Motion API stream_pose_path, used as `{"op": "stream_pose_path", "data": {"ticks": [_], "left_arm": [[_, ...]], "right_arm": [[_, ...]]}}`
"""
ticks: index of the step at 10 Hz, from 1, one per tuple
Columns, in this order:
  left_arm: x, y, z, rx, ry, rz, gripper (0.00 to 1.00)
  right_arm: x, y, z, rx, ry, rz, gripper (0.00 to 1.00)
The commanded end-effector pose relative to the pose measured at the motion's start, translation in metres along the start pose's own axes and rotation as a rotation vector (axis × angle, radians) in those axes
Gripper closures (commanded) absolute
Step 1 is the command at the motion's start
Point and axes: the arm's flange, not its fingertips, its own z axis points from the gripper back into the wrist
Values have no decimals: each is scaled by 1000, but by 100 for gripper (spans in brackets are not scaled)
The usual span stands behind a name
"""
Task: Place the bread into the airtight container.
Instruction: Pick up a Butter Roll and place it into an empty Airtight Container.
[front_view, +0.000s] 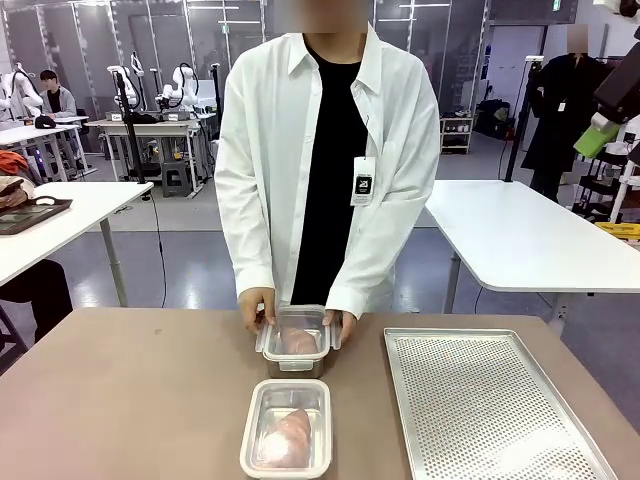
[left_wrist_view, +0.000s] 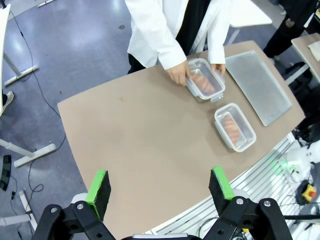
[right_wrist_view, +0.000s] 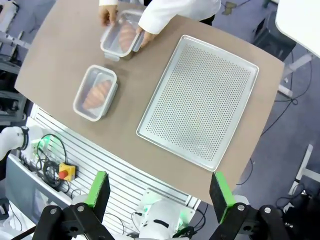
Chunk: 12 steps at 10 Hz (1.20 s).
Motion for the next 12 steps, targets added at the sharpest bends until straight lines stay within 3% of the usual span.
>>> {"op": "stream_pose_path", "data": {"ticks": [1,12], "left_arm": [[1,-1,1,-11,-5,-12,0],[1,-1,1,-11,-5,-12,0]], "right_arm": [[1,0,1,13,-6,18,0],[1,0,1,13,-6,18,0]]}}
